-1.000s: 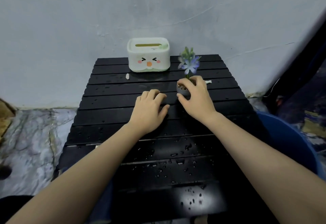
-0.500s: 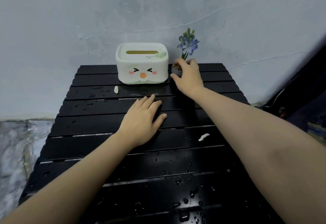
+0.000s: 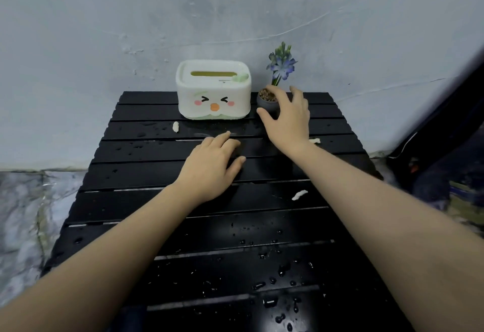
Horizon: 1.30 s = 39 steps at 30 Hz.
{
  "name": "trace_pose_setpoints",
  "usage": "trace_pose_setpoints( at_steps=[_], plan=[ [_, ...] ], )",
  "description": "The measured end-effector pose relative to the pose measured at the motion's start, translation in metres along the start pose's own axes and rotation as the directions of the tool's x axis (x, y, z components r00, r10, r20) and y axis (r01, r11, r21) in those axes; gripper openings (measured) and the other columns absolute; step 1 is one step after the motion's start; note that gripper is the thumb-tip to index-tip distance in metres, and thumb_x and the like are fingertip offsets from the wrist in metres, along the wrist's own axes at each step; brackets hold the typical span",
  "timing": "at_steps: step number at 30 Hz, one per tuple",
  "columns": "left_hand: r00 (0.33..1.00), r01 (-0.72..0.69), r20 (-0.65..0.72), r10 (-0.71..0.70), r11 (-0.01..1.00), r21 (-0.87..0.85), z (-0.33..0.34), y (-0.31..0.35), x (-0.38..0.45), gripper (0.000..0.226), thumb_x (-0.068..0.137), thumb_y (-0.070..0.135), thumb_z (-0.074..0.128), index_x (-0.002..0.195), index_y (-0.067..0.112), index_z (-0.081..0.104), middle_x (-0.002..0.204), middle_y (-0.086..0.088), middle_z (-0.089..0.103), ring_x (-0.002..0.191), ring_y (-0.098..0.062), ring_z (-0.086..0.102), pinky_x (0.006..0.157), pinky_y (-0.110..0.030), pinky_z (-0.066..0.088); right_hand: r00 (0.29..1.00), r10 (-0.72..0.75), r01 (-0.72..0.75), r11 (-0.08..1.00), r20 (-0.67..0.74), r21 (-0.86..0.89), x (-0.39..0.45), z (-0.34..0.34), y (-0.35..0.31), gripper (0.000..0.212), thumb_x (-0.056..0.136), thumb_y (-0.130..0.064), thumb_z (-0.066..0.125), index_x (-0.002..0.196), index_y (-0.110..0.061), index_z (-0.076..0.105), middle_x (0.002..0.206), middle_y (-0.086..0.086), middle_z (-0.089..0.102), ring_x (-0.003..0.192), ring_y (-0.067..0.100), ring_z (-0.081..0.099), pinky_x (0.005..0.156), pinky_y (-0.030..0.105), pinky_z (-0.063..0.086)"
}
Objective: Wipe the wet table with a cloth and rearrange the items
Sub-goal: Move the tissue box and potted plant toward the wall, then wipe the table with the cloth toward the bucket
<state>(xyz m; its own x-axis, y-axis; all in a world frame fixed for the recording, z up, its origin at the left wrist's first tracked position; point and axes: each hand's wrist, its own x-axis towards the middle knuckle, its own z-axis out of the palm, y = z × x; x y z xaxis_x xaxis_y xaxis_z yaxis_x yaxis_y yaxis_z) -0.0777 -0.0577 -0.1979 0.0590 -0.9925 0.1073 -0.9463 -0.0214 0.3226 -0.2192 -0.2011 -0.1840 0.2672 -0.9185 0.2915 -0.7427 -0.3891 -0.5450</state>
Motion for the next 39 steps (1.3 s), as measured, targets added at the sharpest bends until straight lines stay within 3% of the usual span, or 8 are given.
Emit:
trace_pose_setpoints(
  at_steps=[7,12,15,18,20,24,28,39],
  plan=[
    [0.976,-0.039,-0.217,0.029,0.999,-0.039,-0.072,0.017,-0.043,0.024,0.097,0.032,0.054,0.112,0.02,0.068,0.112,0.004,0.069,0.109,-0.023,0.056,0.09,-0.04,0.049,0.983,-0.176,0.168,0.976,0.049,0.135,-0.101,-0.056,-0.045,0.04,0.097,-0.034,0.059,0.136,-0.03,0.056,0.144,0.003,0.046,0.139,0.021,0.036,0.117,0.044,0.027],
    [0.953,-0.02,-0.302,-0.01,0.995,-0.095,-0.108,0.019,-0.125,0.022,0.096,0.032,0.056,0.11,0.022,0.069,0.108,0.007,0.071,0.105,-0.02,0.058,0.09,-0.04,0.049,0.937,-0.289,0.269,0.956,0.198,0.121,-0.185,-0.077,-0.067,0.039,0.099,-0.039,0.057,0.137,-0.032,0.055,0.147,-0.002,0.046,0.139,0.018,0.037,0.117,0.038,0.021],
    [0.943,0.067,-0.313,-0.115,0.985,-0.162,-0.104,0.005,-0.188,0.03,0.096,0.034,0.057,0.121,0.02,0.065,0.119,0.003,0.07,0.113,-0.023,0.06,0.099,-0.038,0.047,0.898,-0.302,0.295,0.953,0.321,0.07,-0.23,-0.073,-0.067,0.047,0.1,-0.045,0.052,0.145,-0.031,0.049,0.157,0.002,0.04,0.147,0.02,0.031,0.124,0.045,0.014],
    [0.934,0.226,-0.234,-0.271,0.953,-0.201,-0.082,-0.004,-0.253,0.053,0.097,0.042,0.056,0.14,0.013,0.051,0.141,-0.008,0.057,0.132,-0.027,0.051,0.111,-0.041,0.041,0.865,-0.232,0.267,0.963,0.445,-0.017,-0.269,-0.066,-0.056,0.06,0.102,-0.054,0.04,0.156,-0.03,0.032,0.167,0.004,0.021,0.155,0.021,0.013,0.126,0.047,0.0],
    [0.918,0.355,-0.126,-0.377,0.92,-0.167,-0.061,-0.002,-0.288,0.076,0.095,0.056,0.049,0.153,0.01,0.032,0.159,-0.013,0.034,0.148,-0.029,0.029,0.121,-0.045,0.027,0.85,-0.18,0.256,0.963,0.494,-0.089,-0.288,-0.063,-0.047,0.066,0.102,-0.058,0.034,0.159,-0.027,0.022,0.169,0.004,0.011,0.157,0.02,0.003,0.126,0.048,-0.005],
    [0.856,0.517,-0.074,-0.512,0.848,0.119,-0.019,0.017,-0.323,0.103,0.089,0.079,0.017,0.157,0.002,0.01,0.165,-0.021,0.005,0.154,-0.031,0.002,0.126,-0.046,0.003,0.853,-0.125,0.23,0.962,0.507,-0.149,-0.305,-0.065,-0.035,0.071,0.102,-0.061,0.028,0.161,-0.024,0.016,0.17,0.005,0.004,0.157,0.019,-0.004,0.125,0.049,-0.008],
    [0.831,0.554,-0.162,-0.532,0.815,0.168,-0.002,0.044,-0.311,0.09,0.096,0.063,0.014,0.155,-0.005,0.012,0.163,-0.028,0.009,0.153,-0.037,0.005,0.125,-0.049,0.004,0.866,-0.083,0.208,0.957,0.494,-0.203,-0.309,-0.073,-0.024,0.072,0.102,-0.061,0.024,0.161,-0.02,0.013,0.17,0.006,0.002,0.157,0.02,-0.005,0.125,0.05,-0.008],
    [0.939,0.332,-0.112,-0.327,0.943,0.028,0.027,0.116,-0.248,0.053,0.104,0.021,0.03,0.152,-0.001,0.025,0.162,-0.022,0.02,0.153,-0.033,0.014,0.127,-0.041,0.005,0.881,-0.137,0.217,0.968,0.452,-0.13,-0.309,-0.074,-0.014,0.056,0.109,-0.026,0.024,0.159,-0.006,0.013,0.169,0.009,0.009,0.157,0.02,0.003,0.126,0.038,-0.001]
  ],
)
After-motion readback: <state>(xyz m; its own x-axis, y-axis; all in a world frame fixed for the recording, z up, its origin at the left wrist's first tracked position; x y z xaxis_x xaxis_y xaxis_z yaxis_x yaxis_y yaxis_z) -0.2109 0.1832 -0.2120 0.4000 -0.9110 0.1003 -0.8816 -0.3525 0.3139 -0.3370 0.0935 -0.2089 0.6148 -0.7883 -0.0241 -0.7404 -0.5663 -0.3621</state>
